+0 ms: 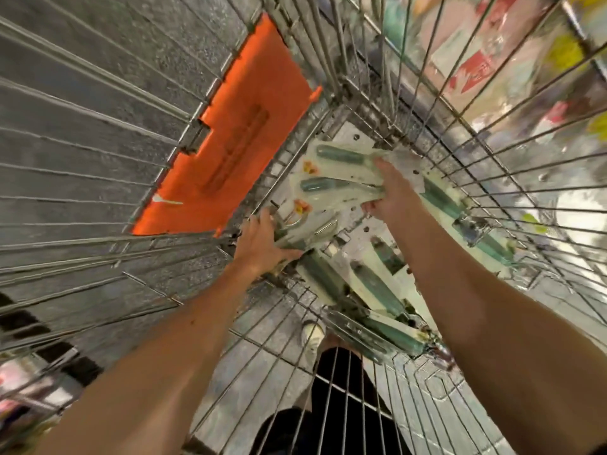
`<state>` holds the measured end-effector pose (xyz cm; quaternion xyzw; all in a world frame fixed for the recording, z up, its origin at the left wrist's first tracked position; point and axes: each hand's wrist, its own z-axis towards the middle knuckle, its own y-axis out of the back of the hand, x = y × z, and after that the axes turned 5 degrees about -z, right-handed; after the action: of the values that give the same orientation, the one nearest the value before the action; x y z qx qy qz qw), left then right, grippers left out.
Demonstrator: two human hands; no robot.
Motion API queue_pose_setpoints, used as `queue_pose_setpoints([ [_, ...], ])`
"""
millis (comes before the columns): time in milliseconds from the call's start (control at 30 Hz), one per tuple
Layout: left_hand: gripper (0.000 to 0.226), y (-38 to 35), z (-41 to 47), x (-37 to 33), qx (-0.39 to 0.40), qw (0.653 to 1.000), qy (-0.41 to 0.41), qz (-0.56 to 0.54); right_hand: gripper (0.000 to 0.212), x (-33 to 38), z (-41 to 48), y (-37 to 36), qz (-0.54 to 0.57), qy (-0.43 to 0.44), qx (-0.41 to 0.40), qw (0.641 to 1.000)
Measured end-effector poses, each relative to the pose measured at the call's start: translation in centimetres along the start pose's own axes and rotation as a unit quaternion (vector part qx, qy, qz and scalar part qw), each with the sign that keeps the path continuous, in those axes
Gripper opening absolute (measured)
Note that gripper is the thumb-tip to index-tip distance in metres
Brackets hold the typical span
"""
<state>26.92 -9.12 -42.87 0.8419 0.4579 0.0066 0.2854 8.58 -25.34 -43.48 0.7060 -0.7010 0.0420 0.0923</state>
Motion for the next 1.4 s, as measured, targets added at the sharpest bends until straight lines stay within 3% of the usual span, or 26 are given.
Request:
queue_pose_setpoints([
  [133,0.098,0.5,-0.3,-0.3,0.021,0.999,-0.012,0.031,0.053,-0.1,-0.6,1.7,0.131,0.017,-0.016,0.991],
  [300,0.095,0.4,-1.6,-1.2,-0.023,0.990,-0.041,0.134,0.028,-0.9,-2.5,6.1,0.164,0.014,-0.043,0.985],
  [400,0.095,0.1,-2.5,-2.1,-0.018,0.994,-0.022,0.108,0.024,-2.0,-3.7,8.3,0.151,0.017,-0.043,0.987],
  [533,0.094,0.7,-3.4,-3.7,0.028,0.998,-0.017,0.058,0.049,-3.9,-5.5,10.9,0.122,0.062,-0.041,0.990],
  [667,0.122,2.3,-4.1,-5.3,0.076,0.997,-0.001,0.001,0.012,-5.2,-7.9,11.7,-0.014,0.099,-0.048,0.994],
  [767,0.132,3.3,-4.8,-6.6,0.101,0.995,-0.002,-0.010,0.009,-6.0,-10.1,11.3,-0.073,0.120,-0.032,0.990],
  [900,0.133,4.7,-7.4,-7.5,0.103,0.992,-0.060,-0.041,0.010,-6.6,-13.3,10.1,-0.052,0.128,0.006,0.990],
  [1133,0.106,7.4,-14.7,-7.5,0.053,0.982,-0.130,-0.125,0.036,-9.1,-20.1,8.2,-0.007,0.154,0.028,0.988],
  [1233,0.108,9.2,-18.0,-7.1,0.060,0.973,-0.180,-0.132,0.056,-10.4,-24.6,6.9,0.007,0.179,0.052,0.982],
  [1333,0.047,11.9,-23.6,-6.8,0.064,0.954,-0.237,-0.170,0.023,-11.3,-30.2,5.0,0.022,0.257,0.054,0.965],
  [1400,0.026,13.6,-27.3,-6.0,0.049,0.941,-0.270,-0.198,0.014,-11.8,-34.6,3.6,0.005,0.327,0.032,0.944],
])
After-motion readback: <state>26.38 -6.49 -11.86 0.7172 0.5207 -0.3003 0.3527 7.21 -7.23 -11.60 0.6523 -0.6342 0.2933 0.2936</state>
